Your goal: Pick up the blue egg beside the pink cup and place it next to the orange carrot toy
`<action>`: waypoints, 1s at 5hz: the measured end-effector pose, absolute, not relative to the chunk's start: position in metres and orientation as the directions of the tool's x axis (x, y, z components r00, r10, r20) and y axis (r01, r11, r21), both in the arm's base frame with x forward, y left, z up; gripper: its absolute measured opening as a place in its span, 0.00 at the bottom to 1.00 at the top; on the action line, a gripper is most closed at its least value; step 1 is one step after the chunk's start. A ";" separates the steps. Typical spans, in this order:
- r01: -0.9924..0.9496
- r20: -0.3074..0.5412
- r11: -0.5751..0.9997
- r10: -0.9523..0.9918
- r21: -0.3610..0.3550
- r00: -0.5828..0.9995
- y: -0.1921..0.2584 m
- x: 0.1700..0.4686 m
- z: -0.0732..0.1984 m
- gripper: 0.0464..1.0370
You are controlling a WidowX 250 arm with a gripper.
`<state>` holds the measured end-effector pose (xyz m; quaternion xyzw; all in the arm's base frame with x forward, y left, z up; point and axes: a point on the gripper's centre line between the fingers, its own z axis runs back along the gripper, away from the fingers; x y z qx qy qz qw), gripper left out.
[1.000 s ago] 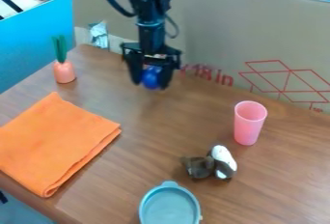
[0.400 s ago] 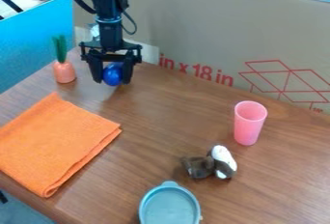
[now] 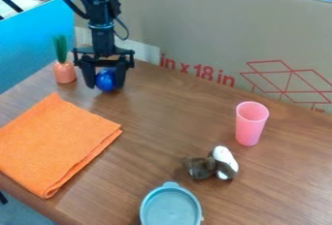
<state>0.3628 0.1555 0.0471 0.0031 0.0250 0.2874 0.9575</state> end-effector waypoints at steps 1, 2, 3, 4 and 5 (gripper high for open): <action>-0.578 -0.038 0.816 0.578 0.019 0.815 0.165 0.364 0.047 0.79; -0.593 -0.051 0.805 0.594 0.025 0.803 0.168 0.361 0.044 0.79; -0.598 -0.051 0.801 0.599 0.026 0.799 0.170 0.360 0.044 0.83; -0.590 -0.067 0.807 0.590 0.022 0.805 0.168 0.358 0.044 0.98; -0.583 -0.067 0.812 0.583 0.019 0.810 0.168 0.358 0.044 0.97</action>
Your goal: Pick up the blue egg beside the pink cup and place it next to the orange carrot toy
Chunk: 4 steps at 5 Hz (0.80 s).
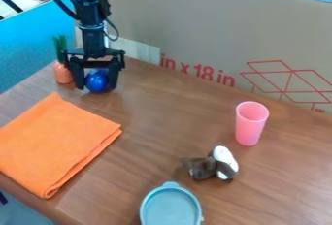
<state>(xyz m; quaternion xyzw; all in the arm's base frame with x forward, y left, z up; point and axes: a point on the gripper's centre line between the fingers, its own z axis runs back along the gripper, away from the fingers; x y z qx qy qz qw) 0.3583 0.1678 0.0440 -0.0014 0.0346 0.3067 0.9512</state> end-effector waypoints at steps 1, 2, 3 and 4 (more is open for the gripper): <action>-0.574 -0.053 0.818 0.574 0.017 0.817 0.169 0.360 0.044 0.97; -0.517 -0.037 0.854 0.519 0.058 0.854 0.156 0.365 0.054 0.97; -0.381 0.011 0.919 0.382 0.100 0.924 0.119 0.366 0.083 0.97; -0.186 0.049 0.979 0.182 0.086 0.982 0.055 0.351 0.106 0.97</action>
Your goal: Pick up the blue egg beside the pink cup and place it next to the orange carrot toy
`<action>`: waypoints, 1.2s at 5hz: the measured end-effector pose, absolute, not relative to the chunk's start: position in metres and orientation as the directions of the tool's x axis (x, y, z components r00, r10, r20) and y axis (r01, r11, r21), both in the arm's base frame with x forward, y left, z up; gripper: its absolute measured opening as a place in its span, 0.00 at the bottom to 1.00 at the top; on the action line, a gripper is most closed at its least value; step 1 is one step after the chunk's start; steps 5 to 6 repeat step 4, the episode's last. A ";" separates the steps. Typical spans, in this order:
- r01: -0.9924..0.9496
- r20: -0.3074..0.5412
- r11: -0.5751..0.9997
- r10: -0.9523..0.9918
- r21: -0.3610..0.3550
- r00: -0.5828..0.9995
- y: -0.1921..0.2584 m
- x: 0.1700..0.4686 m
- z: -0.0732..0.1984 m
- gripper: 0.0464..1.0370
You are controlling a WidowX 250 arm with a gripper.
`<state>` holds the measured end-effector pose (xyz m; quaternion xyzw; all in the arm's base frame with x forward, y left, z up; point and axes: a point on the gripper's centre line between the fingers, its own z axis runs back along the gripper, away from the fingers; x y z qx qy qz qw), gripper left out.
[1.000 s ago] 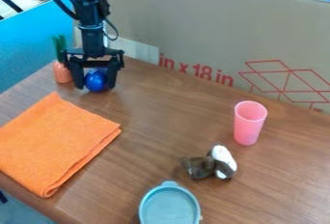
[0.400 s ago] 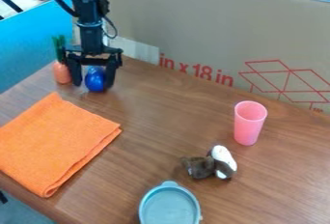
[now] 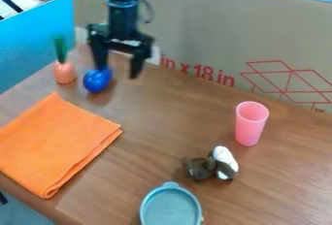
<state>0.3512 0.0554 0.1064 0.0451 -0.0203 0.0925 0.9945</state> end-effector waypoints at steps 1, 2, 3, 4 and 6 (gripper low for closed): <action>-0.067 0.086 0.997 0.063 0.036 0.994 0.018 0.326 0.119 0.97; 0.176 0.067 0.984 -0.174 -0.036 0.982 -0.030 0.312 0.107 0.97; 0.301 0.055 0.952 -0.298 -0.057 0.953 -0.056 0.301 0.098 0.97; 0.334 0.060 0.938 -0.330 -0.090 0.942 -0.065 0.298 0.097 0.97; 0.334 0.060 0.938 -0.330 -0.090 0.942 -0.065 0.298 0.097 0.97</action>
